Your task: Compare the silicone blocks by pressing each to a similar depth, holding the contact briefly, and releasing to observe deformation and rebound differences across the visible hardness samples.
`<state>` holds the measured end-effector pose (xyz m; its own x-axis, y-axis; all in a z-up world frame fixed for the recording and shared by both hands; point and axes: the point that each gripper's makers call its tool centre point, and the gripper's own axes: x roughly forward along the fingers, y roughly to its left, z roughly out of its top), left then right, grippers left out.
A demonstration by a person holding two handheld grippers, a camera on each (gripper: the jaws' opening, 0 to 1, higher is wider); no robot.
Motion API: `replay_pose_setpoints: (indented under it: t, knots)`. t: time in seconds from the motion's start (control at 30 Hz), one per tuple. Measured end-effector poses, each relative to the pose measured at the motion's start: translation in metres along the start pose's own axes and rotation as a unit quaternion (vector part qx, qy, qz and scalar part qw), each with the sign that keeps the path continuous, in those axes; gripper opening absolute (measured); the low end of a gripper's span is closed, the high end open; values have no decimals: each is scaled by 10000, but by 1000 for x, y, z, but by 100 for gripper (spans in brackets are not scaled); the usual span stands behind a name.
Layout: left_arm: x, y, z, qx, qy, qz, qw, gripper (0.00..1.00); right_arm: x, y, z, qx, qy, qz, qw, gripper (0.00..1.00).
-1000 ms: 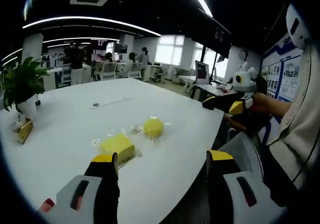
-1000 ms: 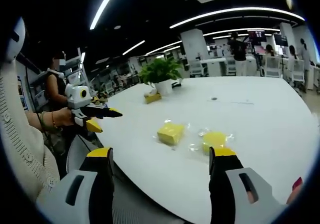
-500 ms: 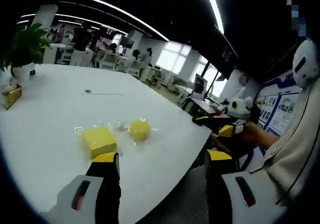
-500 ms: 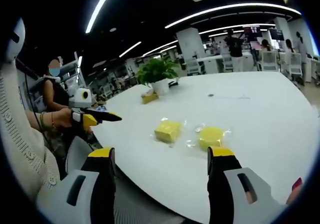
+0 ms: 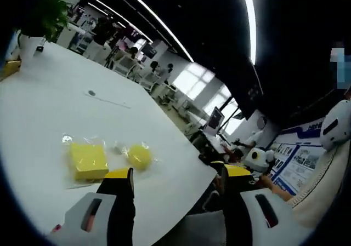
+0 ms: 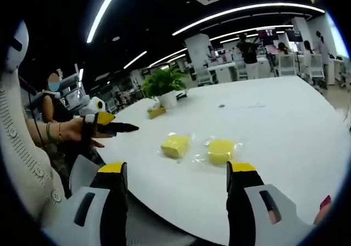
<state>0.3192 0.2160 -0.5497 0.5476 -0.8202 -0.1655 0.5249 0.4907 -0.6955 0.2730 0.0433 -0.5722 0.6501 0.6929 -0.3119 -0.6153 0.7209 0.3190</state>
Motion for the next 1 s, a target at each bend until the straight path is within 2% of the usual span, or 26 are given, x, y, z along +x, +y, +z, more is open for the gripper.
replay_pose_setpoints:
  t: [0.13,0.23,0.37,0.5,0.57,0.7,0.9,1.0]
  knots:
    - [22,1,8,-420,-147,-105,9990,64,0,-4,-2,86,-22,-42,10000,68]
    - [35,3,12,-654,-151,-146,9976,65,2,-6,-6,140,17,-44,9999,68]
    - [49,8,15,-708,-67,-100,9974,65,3,-7,-6,174,21,-36,9998,67]
    - [63,18,22,-1079,-100,-5,9941,66,3,-11,-6,198,16,-56,9998,67]
    - [70,28,25,-1207,-149,184,9924,68,3,-12,-6,217,12,-65,9997,67]
    - [88,37,31,-1543,-177,200,9877,70,5,-13,-8,269,2,-64,9996,66]
    - [114,51,29,-1585,14,379,9866,74,4,-17,-14,358,45,-103,9993,65]
    - [124,54,27,-1686,65,352,9850,72,1,-23,-15,393,43,-162,9991,65]
